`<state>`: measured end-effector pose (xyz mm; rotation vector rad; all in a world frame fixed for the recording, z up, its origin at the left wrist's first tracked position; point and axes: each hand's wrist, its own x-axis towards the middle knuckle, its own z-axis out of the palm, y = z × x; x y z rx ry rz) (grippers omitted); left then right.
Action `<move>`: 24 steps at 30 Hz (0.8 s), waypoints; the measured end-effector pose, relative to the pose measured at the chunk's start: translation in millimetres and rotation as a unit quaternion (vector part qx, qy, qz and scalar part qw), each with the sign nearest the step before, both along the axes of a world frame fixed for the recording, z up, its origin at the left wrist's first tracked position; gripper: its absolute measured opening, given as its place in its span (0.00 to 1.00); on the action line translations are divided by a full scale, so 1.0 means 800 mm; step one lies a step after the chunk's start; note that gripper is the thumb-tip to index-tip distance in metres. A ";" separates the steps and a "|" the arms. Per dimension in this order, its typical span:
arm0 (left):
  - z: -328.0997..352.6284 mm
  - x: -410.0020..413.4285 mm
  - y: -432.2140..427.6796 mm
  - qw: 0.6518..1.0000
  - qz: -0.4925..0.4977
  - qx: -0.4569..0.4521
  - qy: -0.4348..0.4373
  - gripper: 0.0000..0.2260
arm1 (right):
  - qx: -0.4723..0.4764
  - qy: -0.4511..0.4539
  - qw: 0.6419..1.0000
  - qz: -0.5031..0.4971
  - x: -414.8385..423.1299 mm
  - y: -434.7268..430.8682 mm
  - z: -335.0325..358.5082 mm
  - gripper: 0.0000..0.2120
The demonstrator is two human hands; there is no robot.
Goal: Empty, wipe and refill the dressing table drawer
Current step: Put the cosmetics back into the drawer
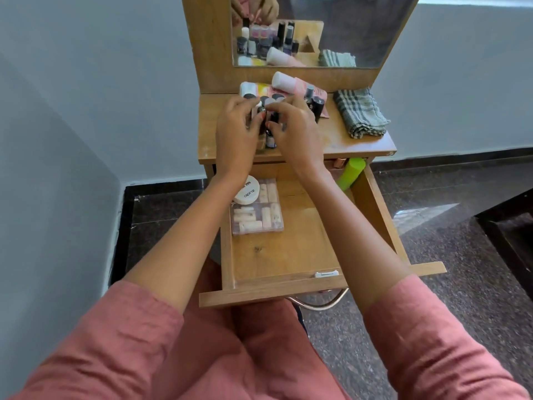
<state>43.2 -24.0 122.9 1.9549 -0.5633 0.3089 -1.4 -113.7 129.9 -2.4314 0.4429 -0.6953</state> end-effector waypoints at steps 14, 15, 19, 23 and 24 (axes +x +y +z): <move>0.003 0.003 -0.003 0.999 -0.040 0.019 -0.014 0.08 | 0.017 -0.014 1.000 -0.004 0.001 -0.006 0.002 0.09; 0.003 0.002 -0.003 0.999 -0.038 0.018 -0.013 0.09 | 0.014 -0.012 1.000 -0.003 0.001 -0.006 0.001 0.10; 0.006 0.000 -0.004 0.999 -0.035 0.012 -0.005 0.09 | 0.009 -0.019 1.000 -0.008 0.001 -0.003 -0.001 0.16; 0.007 -0.001 -0.004 0.999 -0.034 0.011 -0.001 0.09 | 0.049 -0.039 0.998 -0.007 -0.002 -0.002 -0.002 0.19; 0.007 0.000 -0.004 0.999 -0.035 0.012 0.001 0.09 | 0.057 -0.044 0.997 -0.008 -0.002 -0.003 -0.002 0.18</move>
